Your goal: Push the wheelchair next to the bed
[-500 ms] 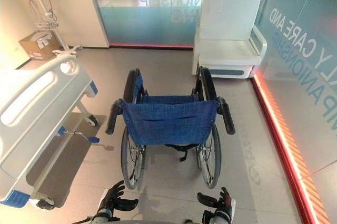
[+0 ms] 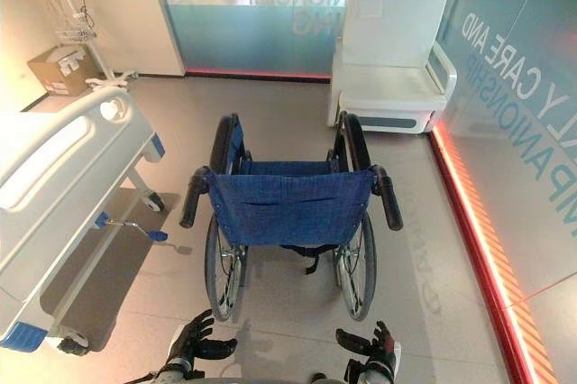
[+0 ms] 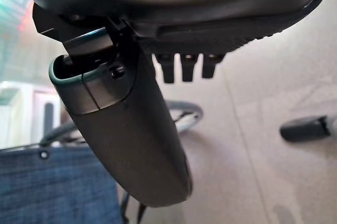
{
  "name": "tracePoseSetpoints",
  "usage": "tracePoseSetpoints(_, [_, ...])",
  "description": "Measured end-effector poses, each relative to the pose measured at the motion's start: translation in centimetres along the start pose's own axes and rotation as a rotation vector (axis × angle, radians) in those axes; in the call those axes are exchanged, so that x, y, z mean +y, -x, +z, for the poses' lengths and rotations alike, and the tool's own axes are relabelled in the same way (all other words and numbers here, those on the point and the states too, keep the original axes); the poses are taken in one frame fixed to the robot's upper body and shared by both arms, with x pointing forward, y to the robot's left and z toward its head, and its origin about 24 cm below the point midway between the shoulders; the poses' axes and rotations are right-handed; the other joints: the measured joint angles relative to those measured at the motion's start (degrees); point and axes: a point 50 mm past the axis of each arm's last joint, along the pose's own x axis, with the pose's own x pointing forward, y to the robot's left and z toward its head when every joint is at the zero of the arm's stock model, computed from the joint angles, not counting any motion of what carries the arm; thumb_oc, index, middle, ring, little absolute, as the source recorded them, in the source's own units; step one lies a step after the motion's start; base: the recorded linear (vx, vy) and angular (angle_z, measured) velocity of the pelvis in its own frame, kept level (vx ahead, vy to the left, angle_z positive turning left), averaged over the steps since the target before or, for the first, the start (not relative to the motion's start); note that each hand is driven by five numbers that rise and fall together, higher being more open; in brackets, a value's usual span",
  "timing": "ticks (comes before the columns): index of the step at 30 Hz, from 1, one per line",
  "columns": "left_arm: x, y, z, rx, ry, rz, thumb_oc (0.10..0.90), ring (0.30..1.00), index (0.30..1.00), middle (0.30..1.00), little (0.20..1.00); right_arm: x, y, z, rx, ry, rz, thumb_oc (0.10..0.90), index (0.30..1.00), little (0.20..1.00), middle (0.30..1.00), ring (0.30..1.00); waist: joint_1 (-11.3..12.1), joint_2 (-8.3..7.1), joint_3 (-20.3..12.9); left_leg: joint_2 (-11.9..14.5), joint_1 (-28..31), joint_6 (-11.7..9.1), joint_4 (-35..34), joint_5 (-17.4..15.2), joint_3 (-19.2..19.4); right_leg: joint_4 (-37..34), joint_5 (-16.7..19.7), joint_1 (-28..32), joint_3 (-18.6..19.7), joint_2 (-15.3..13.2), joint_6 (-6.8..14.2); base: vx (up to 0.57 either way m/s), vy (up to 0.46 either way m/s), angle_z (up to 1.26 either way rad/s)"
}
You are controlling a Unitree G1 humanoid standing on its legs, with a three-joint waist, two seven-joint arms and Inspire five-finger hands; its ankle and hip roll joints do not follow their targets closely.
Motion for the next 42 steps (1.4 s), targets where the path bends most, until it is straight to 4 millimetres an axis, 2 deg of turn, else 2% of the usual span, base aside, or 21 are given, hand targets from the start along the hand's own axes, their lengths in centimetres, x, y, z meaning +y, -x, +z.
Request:
tracePoseSetpoints(3, [0.9,-0.2,0.5,-0.010,0.095,0.057,0.800,0.900,0.900,0.900,0.900,0.7,0.0,1.5,-0.044,-0.062,0.026,0.800,0.900,0.900,0.900,0.900,0.01,-0.43,0.35,0.01,0.12,0.00,0.00,0.01,-0.01,-0.04,0.02,0.18,-0.02,0.02,0.02,-0.01,-0.036,0.01])
tracePoseSetpoints(6, [2.4,-0.6,2.4,-0.069,0.219,0.132,0.800,0.900,0.900,0.900,0.900,1.2,-0.2,4.3,-0.131,-0.155,0.030,0.800,0.900,0.900,0.900,0.900,0.36,-1.09,0.70,0.01,0.20,-0.01,0.00,0.02,-0.03,-0.04,0.04,0.28,-0.05,0.01,0.04,0.00,-0.010,0.00])
tracePoseSetpoints(8, [3.0,-0.7,3.2,-0.094,0.275,0.171,0.800,0.900,0.900,0.900,0.900,0.9,-0.3,5.4,-0.154,-0.216,0.017,0.800,0.900,0.900,0.900,0.900,0.66,-1.22,0.68,-0.03,0.21,0.00,0.00,0.02,-0.04,-0.04,0.05,0.31,-0.05,-0.02,0.05,0.00,0.000,0.00])
tracePoseSetpoints(9, [3.9,-0.8,4.0,-0.123,0.335,0.212,0.800,0.900,0.900,0.900,0.900,0.4,-0.6,6.5,-0.187,-0.238,-0.003,0.800,0.900,0.900,0.900,0.900,0.92,-1.27,0.68,-0.09,0.48,0.00,0.00,0.01,-0.09,-0.04,0.06,0.33,-0.10,-0.02,0.07,0.00,0.000,0.00])
tracePoseSetpoints(15, [7.4,-0.9,7.2,-0.229,0.449,0.353,0.800,0.900,0.900,0.900,0.900,-2.8,-1.4,10.0,-0.292,-0.308,-0.112,0.800,0.900,0.900,0.900,0.900,1.08,-1.30,0.71,-0.16,0.63,0.01,-0.02,0.01,-0.24,-0.06,0.21,0.60,-0.13,-0.02,0.20,0.00,0.000,0.00])
tracePoseSetpoints(19, [8.6,-0.6,9.2,-0.307,0.488,0.397,0.800,0.900,0.900,0.900,0.900,-4.9,-1.4,12.2,-0.360,-0.374,-0.186,0.800,0.900,0.900,0.900,0.900,1.07,-1.24,0.76,-0.16,1.17,0.02,-0.43,-0.01,-0.33,-0.11,0.19,1.35,-0.18,-0.12,0.21,0.00,0.000,0.00])
tracePoseSetpoints(21, [9.3,-0.3,10.9,-0.373,0.500,0.409,0.800,0.900,0.900,0.900,0.900,-6.0,-1.0,14.2,-0.426,-0.433,-0.215,0.800,0.900,0.900,0.900,0.900,0.91,-1.17,0.81,-0.14,0.97,0.02,-0.44,-0.01,-0.17,-0.14,0.18,1.22,-0.17,-0.15,0.23,0.01,0.012,-0.02])
tracePoseSetpoints(27, [10.1,0.8,16.1,-0.568,0.500,0.376,0.800,0.900,0.900,0.900,0.900,-7.5,0.2,18.0,-0.575,-0.515,-0.268,0.800,0.900,0.900,0.900,0.900,0.44,-0.36,1.21,-0.15,0.92,0.02,-0.43,0.01,-0.18,-0.32,0.21,1.15,-0.14,-0.16,0.23,0.00,0.011,0.00])
tracePoseSetpoints(32, [10.1,2.1,20.5,-0.737,0.463,0.337,0.800,0.900,0.900,0.900,0.900,-7.0,1.5,20.7,-0.679,-0.576,-0.258,0.800,0.900,0.900,0.900,0.900,-0.29,0.85,1.65,-0.17,1.22,0.04,-0.19,0.01,-0.26,-0.13,0.26,1.15,-0.03,-0.04,0.26,0.00,0.000,0.00])
tracePoseSetpoints(34, [9.6,2.7,23.0,-0.812,0.452,0.296,0.800,0.900,0.900,0.900,0.900,-6.4,2.1,22.0,-0.725,-0.601,-0.221,0.800,0.900,0.900,0.900,0.900,-0.36,1.27,1.89,-0.19,1.22,0.04,-0.04,0.01,-0.23,-0.12,0.27,1.13,0.00,-0.08,0.26,0.00,0.000,0.00])
tracePoseSetpoints(39, [8.7,4.1,26.0,-0.936,0.427,0.220,0.800,0.900,0.900,0.900,0.900,-5.1,4.0,25.0,-0.875,-0.584,-0.155,0.800,0.900,0.900,0.900,0.900,-0.45,1.89,2.05,-0.14,1.24,0.03,-0.07,0.01,-0.15,-0.13,0.27,1.14,0.03,-0.05,0.27,0.00,0.000,0.00])
tracePoseSetpoints(42, [8.2,4.5,26.8,-0.964,0.419,0.196,0.800,0.900,0.900,0.900,0.900,-4.5,4.9,26.8,-0.947,-0.593,-0.126,0.800,0.900,0.900,0.900,0.900,-0.39,1.92,2.06,-0.13,1.14,0.03,-0.04,0.02,-0.13,-0.13,0.28,1.01,0.00,-0.05,0.27,0.00,0.000,0.00])
